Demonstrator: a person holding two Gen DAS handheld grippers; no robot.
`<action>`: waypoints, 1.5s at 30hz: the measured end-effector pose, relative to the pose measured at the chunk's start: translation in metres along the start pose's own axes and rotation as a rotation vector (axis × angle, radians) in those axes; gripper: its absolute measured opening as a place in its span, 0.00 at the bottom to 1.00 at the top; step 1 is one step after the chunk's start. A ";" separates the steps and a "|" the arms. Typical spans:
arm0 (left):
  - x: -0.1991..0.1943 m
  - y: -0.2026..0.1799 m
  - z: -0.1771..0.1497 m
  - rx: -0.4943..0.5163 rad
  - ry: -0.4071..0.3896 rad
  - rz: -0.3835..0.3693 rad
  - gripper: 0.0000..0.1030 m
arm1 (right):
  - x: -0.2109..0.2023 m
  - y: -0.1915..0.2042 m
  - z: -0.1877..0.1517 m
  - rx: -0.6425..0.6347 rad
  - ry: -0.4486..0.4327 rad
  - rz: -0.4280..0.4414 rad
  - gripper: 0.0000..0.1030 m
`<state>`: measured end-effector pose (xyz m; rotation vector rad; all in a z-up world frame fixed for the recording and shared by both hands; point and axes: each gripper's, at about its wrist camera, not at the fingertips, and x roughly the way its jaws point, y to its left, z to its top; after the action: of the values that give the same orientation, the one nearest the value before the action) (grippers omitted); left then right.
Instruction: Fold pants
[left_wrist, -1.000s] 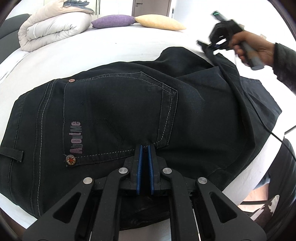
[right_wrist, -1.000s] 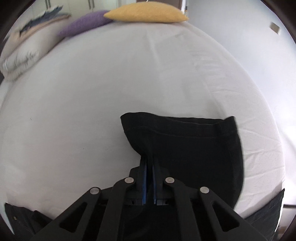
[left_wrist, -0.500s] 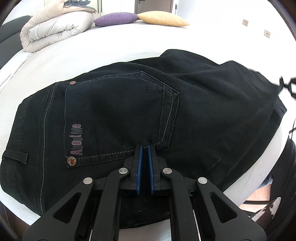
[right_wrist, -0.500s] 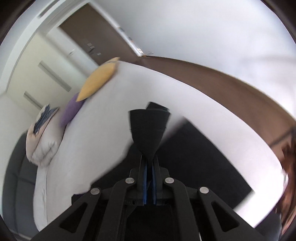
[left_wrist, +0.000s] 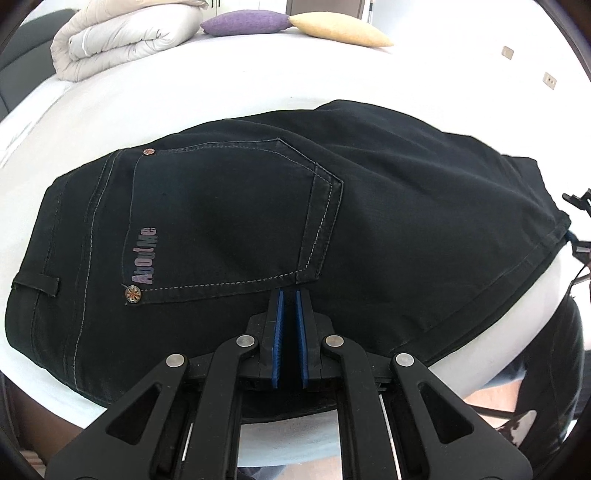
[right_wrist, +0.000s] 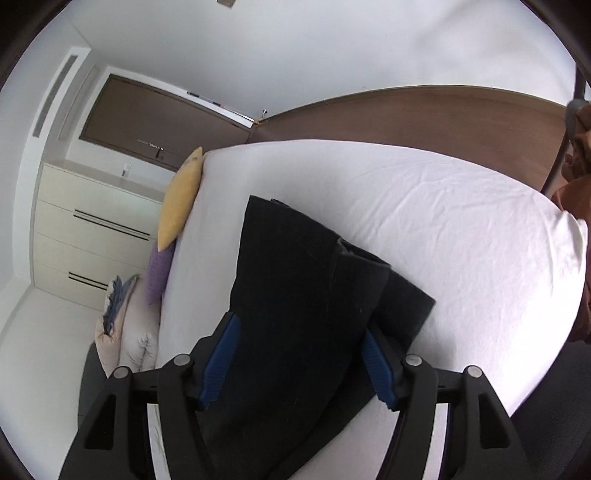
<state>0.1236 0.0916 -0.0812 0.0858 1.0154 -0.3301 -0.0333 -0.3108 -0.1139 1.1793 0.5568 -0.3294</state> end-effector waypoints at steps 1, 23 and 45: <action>0.001 0.001 -0.001 0.002 0.000 0.001 0.06 | 0.002 -0.002 0.002 -0.009 0.007 -0.008 0.36; 0.004 0.022 -0.016 -0.020 0.003 -0.057 0.06 | -0.016 -0.053 0.007 0.149 0.025 0.024 0.02; 0.007 0.030 -0.027 -0.066 -0.037 -0.081 0.06 | 0.050 0.079 -0.162 -0.156 0.565 0.198 0.40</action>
<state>0.1139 0.1242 -0.1034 -0.0215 0.9935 -0.3707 0.0111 -0.1293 -0.1248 1.1619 0.9282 0.2252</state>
